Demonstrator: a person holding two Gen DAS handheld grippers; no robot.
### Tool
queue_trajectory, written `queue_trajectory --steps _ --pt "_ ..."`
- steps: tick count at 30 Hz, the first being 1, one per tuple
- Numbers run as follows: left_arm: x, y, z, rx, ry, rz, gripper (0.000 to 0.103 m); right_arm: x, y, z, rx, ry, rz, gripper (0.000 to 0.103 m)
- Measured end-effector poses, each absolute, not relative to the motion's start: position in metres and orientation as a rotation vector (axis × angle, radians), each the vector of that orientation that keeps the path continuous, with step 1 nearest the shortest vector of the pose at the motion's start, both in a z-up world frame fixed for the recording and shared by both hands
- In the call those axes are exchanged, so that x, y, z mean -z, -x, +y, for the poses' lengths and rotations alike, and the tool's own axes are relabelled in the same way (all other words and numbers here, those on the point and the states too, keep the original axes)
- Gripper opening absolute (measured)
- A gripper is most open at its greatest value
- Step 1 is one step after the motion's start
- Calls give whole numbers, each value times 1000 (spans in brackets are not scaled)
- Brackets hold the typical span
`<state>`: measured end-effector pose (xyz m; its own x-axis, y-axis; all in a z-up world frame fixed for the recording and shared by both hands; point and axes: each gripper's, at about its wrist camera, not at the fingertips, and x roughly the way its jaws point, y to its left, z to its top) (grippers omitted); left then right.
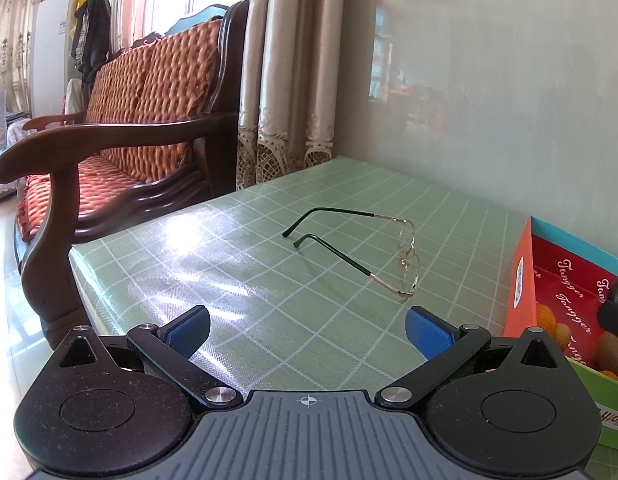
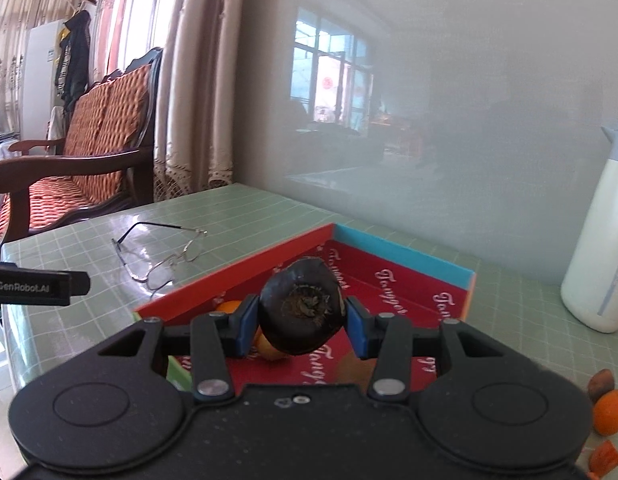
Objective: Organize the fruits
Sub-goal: 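Carry the dark fruit into the red box and open the right gripper, then move the left gripper back toward the carrot slices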
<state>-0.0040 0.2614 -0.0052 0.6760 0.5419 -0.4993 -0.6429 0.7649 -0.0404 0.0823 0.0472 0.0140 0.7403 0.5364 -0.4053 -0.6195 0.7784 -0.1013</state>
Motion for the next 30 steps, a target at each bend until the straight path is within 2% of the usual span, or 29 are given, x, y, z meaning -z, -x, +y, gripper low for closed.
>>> queue_trajectory --steps 15,16,17,18,26,27,29,30 --pt "5 5 259 -671 214 490 103 -4 -69 66 -701 290 383 46" --pt "5 5 258 -671 213 489 103 -5 -68 65 -703 284 373 52" --pt "5 5 258 -670 213 489 103 -6 -67 63 -701 272 352 67" --pt "5 5 258 -669 212 490 103 -8 -65 60 -699 257 329 72" --pt "4 3 254 -657 209 487 103 -17 -72 37 -631 225 286 75" --pt "4 2 253 -655 207 487 103 -18 -74 32 -615 218 287 76" --pt "3 2 253 -651 207 485 103 -20 -79 20 -573 205 293 85" --pt "3 2 252 -649 208 484 103 -21 -81 14 -557 197 302 86"
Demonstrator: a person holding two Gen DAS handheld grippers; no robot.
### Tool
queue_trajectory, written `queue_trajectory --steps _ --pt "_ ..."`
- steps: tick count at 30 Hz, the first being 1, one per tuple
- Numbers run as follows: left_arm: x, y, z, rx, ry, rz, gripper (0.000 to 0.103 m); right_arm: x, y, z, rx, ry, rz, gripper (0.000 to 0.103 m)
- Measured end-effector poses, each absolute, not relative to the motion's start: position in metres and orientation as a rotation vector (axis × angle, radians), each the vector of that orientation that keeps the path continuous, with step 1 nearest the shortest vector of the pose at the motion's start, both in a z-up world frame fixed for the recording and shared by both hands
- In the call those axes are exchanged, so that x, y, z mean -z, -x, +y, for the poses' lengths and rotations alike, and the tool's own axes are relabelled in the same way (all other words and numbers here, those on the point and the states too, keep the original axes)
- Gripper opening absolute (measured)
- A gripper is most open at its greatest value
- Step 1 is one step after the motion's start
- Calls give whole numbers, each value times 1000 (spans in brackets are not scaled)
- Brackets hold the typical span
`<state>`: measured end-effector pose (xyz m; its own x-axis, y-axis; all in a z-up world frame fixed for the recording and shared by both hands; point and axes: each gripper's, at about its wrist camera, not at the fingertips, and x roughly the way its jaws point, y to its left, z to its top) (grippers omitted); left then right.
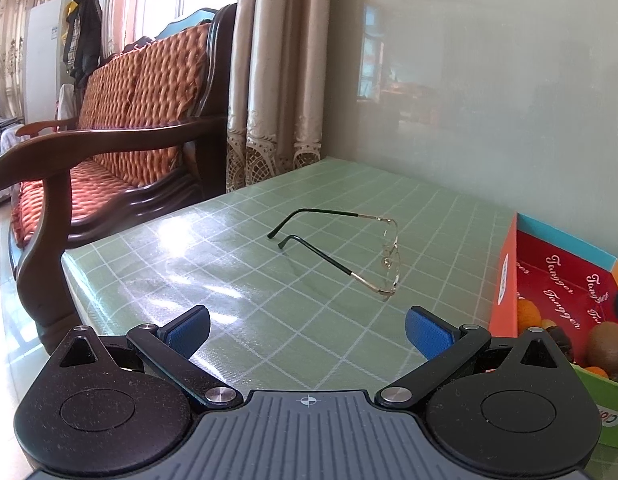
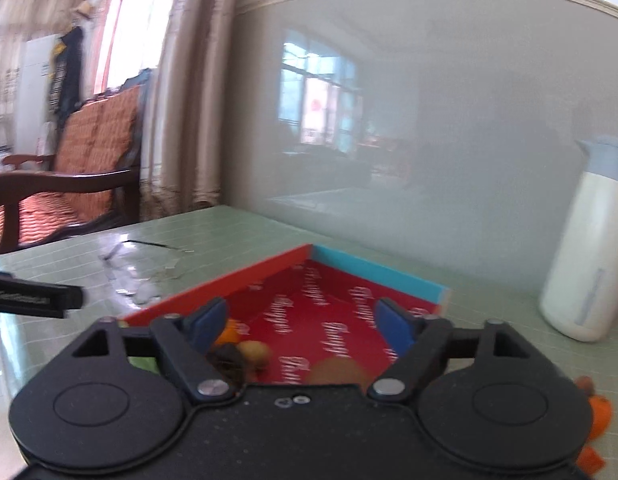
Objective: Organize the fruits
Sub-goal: 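Move the left gripper back toward the carrot slices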
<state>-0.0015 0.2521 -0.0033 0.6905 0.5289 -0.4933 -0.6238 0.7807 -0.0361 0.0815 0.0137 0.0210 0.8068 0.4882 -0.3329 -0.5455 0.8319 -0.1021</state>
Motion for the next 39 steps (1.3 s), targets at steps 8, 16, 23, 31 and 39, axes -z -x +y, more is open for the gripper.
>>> queue_trajectory --steps 8,16,23,31,39 --pt "1 -2 244 -640 210 478 103 -26 -97 -43 -426 110 351 95" --pt "-4 -7 231 -620 201 469 103 -33 -94 -90 -341 104 286 96" --pt "-8 -13 212 -581 196 456 103 -35 -97 -120 -257 102 289 96" --pt "-13 -23 184 -525 166 448 103 -37 -99 -155 -183 79 309 96" --pt "-17 -34 150 -457 141 446 103 -38 -98 -184 -140 55 320 96"
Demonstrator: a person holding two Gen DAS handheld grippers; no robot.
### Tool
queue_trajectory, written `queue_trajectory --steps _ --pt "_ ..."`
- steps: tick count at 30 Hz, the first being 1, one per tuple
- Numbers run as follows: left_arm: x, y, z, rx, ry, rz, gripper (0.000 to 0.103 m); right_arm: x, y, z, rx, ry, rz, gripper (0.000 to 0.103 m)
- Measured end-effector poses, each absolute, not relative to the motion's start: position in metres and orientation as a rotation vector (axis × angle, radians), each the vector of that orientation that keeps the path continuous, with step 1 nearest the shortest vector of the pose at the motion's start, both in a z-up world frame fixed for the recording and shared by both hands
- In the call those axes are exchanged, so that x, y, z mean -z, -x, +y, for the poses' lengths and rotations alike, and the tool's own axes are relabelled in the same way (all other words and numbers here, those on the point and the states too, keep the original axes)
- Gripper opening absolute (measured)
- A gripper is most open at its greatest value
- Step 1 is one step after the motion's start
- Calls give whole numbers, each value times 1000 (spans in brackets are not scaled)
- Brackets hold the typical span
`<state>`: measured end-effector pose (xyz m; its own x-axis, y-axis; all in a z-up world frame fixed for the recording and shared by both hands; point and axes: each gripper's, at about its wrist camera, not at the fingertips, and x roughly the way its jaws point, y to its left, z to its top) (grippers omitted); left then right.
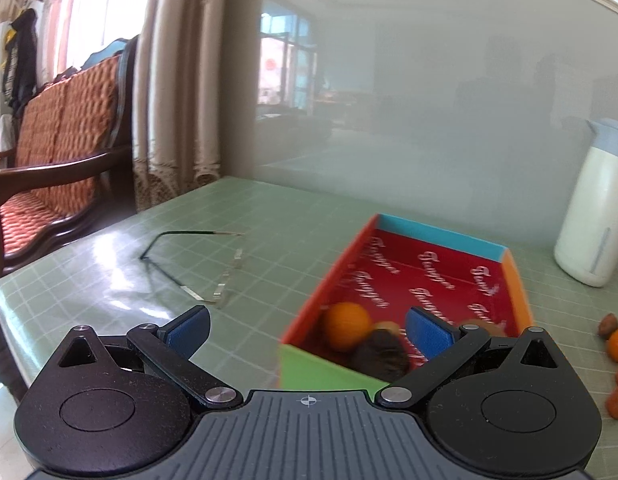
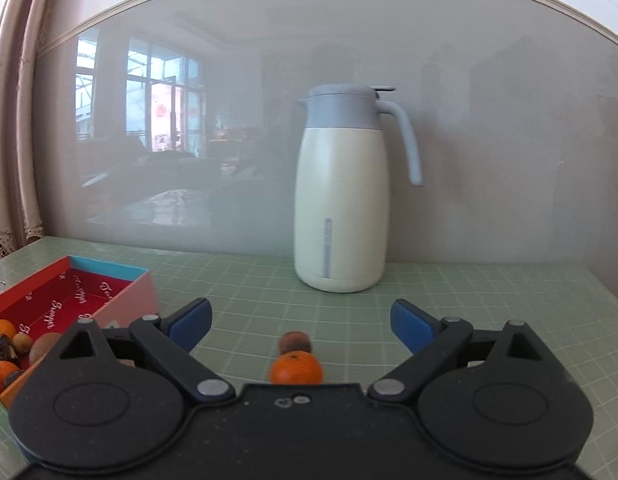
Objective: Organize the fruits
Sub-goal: 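Move the left gripper back toward the carrot slices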
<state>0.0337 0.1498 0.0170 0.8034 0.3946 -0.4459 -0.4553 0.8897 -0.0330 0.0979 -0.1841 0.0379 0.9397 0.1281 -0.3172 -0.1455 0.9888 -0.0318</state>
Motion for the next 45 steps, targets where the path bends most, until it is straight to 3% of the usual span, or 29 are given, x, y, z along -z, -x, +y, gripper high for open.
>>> queue_trajectory --steps 42,45 --pt "-6 -69 -23 -131 -13 462 102 -27 -81 -334 135 -41 347 96" --pt "-7 -67 -36 -90 -65 435 94 -26 -80 -341 148 -50 349 96"
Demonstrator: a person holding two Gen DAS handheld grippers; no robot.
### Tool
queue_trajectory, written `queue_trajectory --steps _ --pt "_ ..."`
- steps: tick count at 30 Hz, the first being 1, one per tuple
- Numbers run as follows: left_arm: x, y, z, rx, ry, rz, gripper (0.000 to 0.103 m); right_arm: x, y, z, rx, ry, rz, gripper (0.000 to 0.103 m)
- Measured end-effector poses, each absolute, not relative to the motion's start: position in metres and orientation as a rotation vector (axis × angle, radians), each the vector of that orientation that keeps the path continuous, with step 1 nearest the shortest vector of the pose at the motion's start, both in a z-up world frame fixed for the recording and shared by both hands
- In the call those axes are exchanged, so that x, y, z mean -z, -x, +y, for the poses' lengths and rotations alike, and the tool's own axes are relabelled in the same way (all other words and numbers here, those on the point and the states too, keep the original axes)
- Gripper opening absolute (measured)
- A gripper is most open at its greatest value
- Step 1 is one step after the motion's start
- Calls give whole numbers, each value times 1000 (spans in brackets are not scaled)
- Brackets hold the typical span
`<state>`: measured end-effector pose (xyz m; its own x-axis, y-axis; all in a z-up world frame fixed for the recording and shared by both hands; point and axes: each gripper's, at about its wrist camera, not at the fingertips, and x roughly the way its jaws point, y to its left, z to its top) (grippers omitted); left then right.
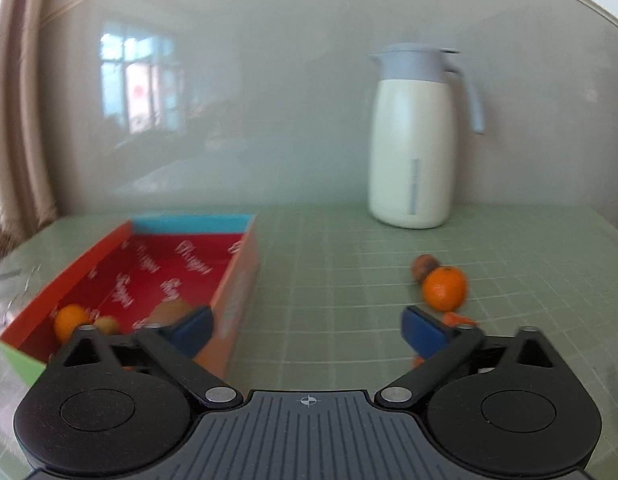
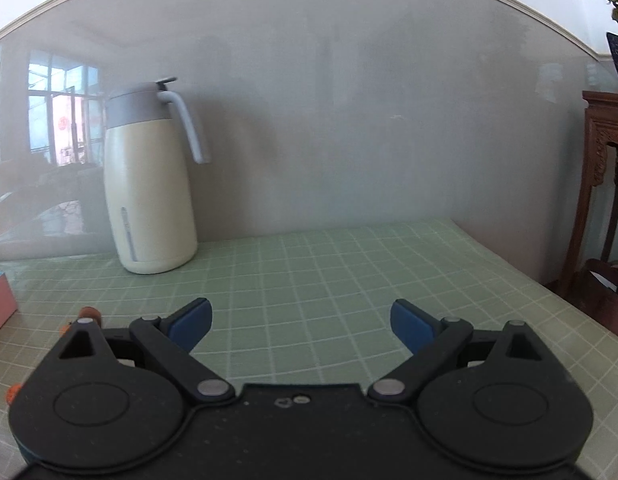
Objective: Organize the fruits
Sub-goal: 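Move the left gripper back toward the carrot slices, then close the left gripper on a carrot slice and lift it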
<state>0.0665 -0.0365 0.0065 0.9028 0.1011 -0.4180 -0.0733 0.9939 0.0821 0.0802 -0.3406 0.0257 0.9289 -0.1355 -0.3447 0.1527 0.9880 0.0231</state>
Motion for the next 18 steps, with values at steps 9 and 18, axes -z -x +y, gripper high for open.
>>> queue_trajectory --steps 9,18 --pt "8 -76 -78 16 -126 516 79 -25 -81 -352 162 -66 354 96" --pt "19 -87 -92 36 -121 585 65 -22 -79 -364 186 -74 364 96"
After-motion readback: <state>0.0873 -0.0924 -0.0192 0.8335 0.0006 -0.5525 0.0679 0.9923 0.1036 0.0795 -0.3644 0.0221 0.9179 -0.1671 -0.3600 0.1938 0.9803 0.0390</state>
